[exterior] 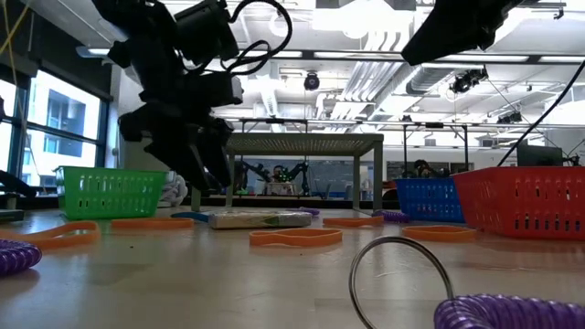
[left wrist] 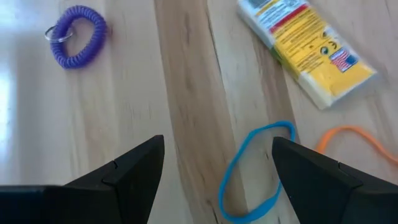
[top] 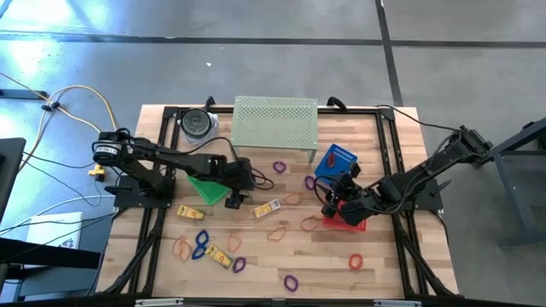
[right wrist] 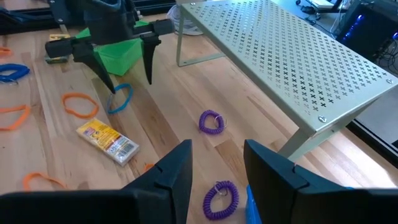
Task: Pick & Place Office Desk Supplies
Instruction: Put the blue rubberband into the red basket
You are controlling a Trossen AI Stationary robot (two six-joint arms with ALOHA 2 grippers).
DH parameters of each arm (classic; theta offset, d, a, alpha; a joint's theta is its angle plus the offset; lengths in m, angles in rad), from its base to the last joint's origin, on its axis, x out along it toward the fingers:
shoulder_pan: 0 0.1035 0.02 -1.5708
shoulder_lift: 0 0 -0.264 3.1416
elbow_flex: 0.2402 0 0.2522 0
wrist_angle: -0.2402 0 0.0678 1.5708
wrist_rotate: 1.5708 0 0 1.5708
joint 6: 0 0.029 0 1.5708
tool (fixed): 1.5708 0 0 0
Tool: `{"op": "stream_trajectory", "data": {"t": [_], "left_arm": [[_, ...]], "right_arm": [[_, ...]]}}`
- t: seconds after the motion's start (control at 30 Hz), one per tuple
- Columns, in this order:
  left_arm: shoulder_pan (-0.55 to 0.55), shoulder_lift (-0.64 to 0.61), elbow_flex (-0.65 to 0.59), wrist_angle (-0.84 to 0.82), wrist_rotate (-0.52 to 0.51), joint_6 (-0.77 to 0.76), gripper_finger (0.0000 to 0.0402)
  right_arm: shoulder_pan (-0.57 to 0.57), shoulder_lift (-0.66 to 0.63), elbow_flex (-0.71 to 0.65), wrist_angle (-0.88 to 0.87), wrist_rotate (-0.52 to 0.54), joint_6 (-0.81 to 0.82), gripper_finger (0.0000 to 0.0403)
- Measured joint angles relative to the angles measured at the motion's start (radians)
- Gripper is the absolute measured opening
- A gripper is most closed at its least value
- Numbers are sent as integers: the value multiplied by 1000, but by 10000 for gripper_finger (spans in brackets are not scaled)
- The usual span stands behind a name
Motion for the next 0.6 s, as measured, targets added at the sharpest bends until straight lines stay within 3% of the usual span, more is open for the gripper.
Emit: {"op": "stream_trajectory", "data": {"t": [0.4, 0.6], "left_arm": [[-23, 4, -20, -2, -58, 5, 289], [-20, 66, -21, -2, -59, 4, 289]], "right_arm": [[0, 0, 0, 0, 0, 0, 133], [0, 0, 0, 0, 0, 0, 133]]}}
